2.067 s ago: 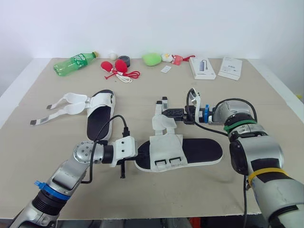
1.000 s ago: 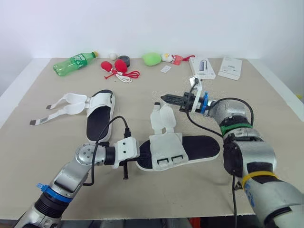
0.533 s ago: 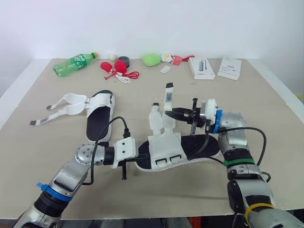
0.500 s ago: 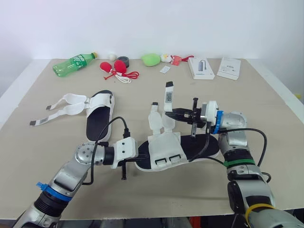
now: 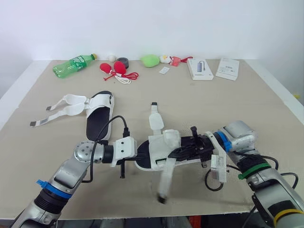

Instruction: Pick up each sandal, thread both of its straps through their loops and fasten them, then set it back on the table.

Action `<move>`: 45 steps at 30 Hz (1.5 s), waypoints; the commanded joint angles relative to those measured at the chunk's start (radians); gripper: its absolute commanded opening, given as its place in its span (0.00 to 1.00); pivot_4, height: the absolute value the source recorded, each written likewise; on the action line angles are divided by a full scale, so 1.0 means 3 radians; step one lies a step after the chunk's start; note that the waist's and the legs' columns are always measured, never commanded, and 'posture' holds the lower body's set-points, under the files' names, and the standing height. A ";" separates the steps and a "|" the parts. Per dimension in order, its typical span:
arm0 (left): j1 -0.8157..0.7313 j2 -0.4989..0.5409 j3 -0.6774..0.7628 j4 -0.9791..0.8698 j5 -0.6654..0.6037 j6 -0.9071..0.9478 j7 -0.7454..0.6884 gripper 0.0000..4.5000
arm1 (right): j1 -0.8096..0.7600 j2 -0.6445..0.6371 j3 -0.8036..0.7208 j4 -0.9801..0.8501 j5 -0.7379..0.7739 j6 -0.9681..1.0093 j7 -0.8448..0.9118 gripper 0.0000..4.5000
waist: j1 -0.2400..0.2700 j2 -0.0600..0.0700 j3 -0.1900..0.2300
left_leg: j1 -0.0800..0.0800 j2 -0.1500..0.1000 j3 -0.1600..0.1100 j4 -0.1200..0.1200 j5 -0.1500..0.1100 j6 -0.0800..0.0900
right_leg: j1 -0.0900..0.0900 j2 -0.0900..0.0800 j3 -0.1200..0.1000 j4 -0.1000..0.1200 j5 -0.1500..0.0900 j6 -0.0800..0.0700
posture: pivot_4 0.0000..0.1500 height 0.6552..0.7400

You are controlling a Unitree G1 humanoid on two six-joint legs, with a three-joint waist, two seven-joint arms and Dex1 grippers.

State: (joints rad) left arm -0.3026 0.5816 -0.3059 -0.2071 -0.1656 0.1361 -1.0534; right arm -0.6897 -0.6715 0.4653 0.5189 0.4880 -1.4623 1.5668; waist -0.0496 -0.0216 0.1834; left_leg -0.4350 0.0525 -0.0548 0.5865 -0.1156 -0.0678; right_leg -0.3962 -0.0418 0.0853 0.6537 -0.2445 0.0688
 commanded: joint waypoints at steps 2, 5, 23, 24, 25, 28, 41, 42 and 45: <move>0.0004 0.0055 0.0032 0.0000 0.0018 0.0001 -0.0019 0.00 | -0.0167 -0.0067 0.0133 0.0237 0.0225 -0.0034 -0.0041 0.42 | 0.0000 0.0000 0.0000 | 0.0012 0.0000 0.0000 0.0000 0.0000 0.0000 | 0.0014 -0.0001 0.0001 -0.0001 -0.0002 -0.0002 | 1.00 1.00; -0.0007 0.0054 0.0032 0.0015 0.0016 -0.0002 -0.0029 0.00 | -0.0316 -0.0033 0.0045 0.0317 0.0366 0.0319 -0.0023 0.65 | 0.0003 0.0000 0.0000 | 0.0018 0.0000 0.0000 0.0000 0.0000 0.0000 | 0.0021 -0.0001 0.0000 -0.0001 -0.0003 -0.0004 | 1.00 1.00; -0.0110 -0.0035 0.0033 0.0003 -0.0040 0.0127 -0.0003 0.00 | 0.0914 -0.1872 -0.0714 -0.2336 0.1639 0.6923 -0.0579 0.99 | 0.0045 0.0014 -0.0004 | -0.0011 0.0002 0.0004 -0.0005 -0.0008 0.0011 | -0.0017 -0.0001 0.0002 0.0001 -0.0012 -0.0009 | 1.00 1.00; -0.0111 -0.0045 0.0034 -0.0017 -0.0053 0.0158 0.0009 0.00 | 0.0995 -0.1914 -0.0736 -0.2462 0.1638 0.7077 -0.0622 0.99 | 0.0045 0.0014 -0.0004 | -0.0011 0.0002 0.0004 -0.0003 -0.0008 0.0011 | -0.0017 -0.0001 0.0002 0.0001 -0.0012 -0.0009 | 1.00 1.00; -0.0112 -0.0051 0.0039 -0.0041 -0.0070 0.0190 0.0016 0.00 | 0.1088 -0.1919 -0.0777 -0.2575 0.1623 0.7119 -0.0625 0.99 | 0.0050 0.0013 -0.0004 | -0.0012 0.0001 0.0005 -0.0002 -0.0008 0.0011 | -0.0018 -0.0002 0.0002 0.0001 -0.0012 -0.0007 | 1.00 1.00; -0.0123 -0.0071 0.0063 -0.0127 -0.0140 0.0320 0.0040 0.00 | 0.1299 -0.1916 -0.0814 -0.2865 0.1613 0.7413 -0.0740 0.99 | 0.0050 0.0011 -0.0003 | -0.0016 -0.0001 0.0011 0.0010 -0.0010 0.0008 | -0.0018 -0.0007 0.0003 0.0000 -0.0009 -0.0002 | 1.00 1.00; -0.0079 -0.0032 0.0063 -0.0280 -0.0178 0.0468 0.0083 0.00 | 0.1441 -0.0982 -0.0867 -0.3159 0.1559 0.8232 -0.1921 0.99 | 0.0049 -0.0015 -0.0007 | -0.0029 -0.0001 0.0020 0.0022 -0.0012 0.0006 | -0.0027 -0.0010 0.0006 -0.0001 -0.0004 0.0005 | 1.00 1.00; -0.0072 -0.0029 0.0064 -0.0284 -0.0180 0.0471 0.0083 0.00 | 0.1411 -0.0916 -0.0889 -0.3146 0.1600 0.8331 -0.1994 0.99 | 0.0048 -0.0016 -0.0007 | -0.0029 -0.0001 0.0020 0.0022 -0.0012 0.0006 | -0.0027 -0.0009 0.0006 -0.0002 -0.0004 0.0005 | 1.00 1.00; -0.0056 -0.0034 0.0060 -0.0297 -0.0184 0.0481 0.0092 0.00 | 0.1332 -0.0804 -0.0930 -0.3120 0.1683 0.8552 -0.2125 0.79 | 0.0048 -0.0016 -0.0007 | -0.0029 -0.0001 0.0019 0.0022 -0.0012 0.0006 | -0.0027 -0.0008 0.0006 -0.0001 -0.0004 0.0005 | 1.00 1.00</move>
State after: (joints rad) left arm -0.3247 0.5687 -0.3030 -0.2572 -0.2059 0.2819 -1.0299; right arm -0.2654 -0.9207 0.2276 -0.4001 0.9524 1.0559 0.9526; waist -0.0352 -0.0264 0.1814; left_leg -0.4437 0.0523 -0.0492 0.5931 -0.1191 -0.0660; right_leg -0.4045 -0.0443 0.0870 0.6533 -0.2457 0.0702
